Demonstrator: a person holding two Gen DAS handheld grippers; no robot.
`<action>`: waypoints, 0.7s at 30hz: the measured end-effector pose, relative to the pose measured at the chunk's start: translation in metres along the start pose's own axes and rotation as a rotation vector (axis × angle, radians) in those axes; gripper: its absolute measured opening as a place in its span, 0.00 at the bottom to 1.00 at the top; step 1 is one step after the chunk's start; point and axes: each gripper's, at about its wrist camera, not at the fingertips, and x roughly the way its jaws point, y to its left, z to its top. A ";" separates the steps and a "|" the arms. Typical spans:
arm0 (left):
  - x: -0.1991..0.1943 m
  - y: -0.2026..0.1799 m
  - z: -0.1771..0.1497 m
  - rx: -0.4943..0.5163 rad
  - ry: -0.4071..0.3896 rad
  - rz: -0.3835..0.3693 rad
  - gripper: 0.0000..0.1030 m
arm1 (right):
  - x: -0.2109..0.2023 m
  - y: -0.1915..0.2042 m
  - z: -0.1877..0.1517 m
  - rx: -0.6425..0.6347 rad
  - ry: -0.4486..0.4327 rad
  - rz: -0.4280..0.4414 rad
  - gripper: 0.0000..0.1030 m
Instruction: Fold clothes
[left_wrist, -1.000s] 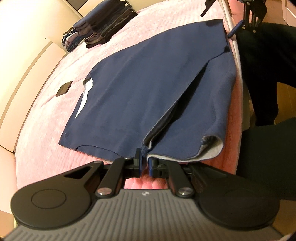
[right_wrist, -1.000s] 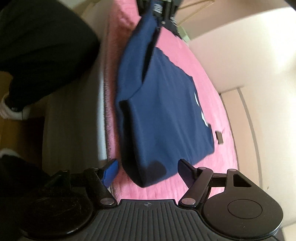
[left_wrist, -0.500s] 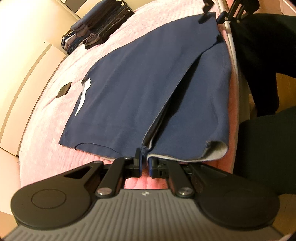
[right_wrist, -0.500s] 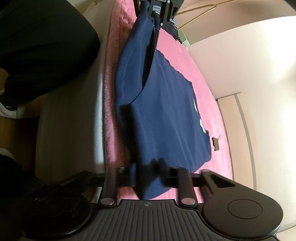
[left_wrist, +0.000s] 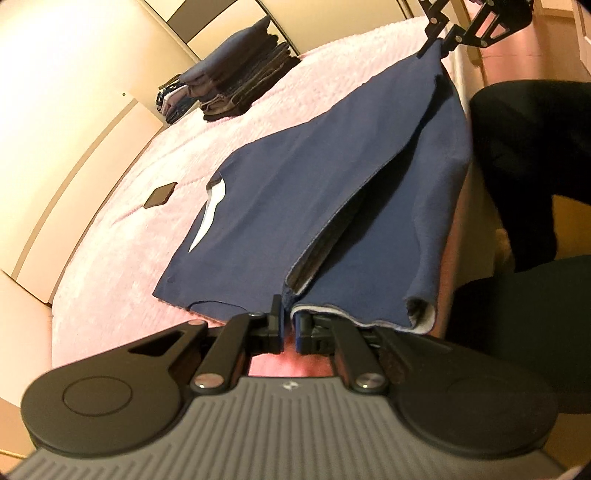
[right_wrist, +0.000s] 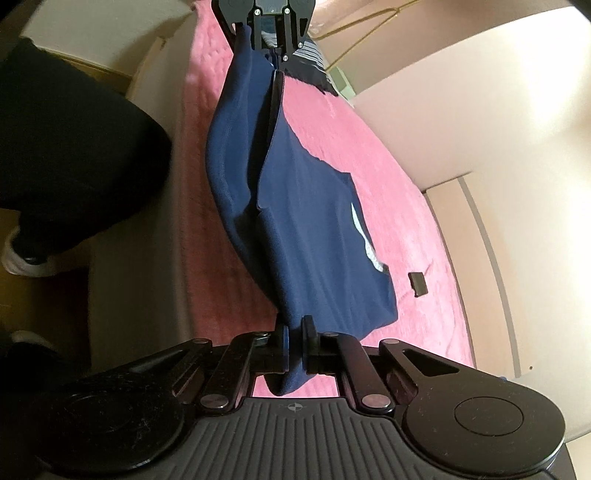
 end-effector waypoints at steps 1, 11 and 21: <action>-0.007 -0.005 0.000 -0.007 -0.002 -0.005 0.03 | -0.009 0.001 0.002 0.006 0.000 0.010 0.04; -0.087 -0.066 -0.006 -0.139 -0.020 -0.079 0.03 | -0.113 0.023 0.025 0.015 -0.012 0.095 0.04; -0.068 0.034 0.013 -0.473 -0.057 -0.083 0.04 | -0.074 -0.081 0.035 0.046 -0.054 0.035 0.04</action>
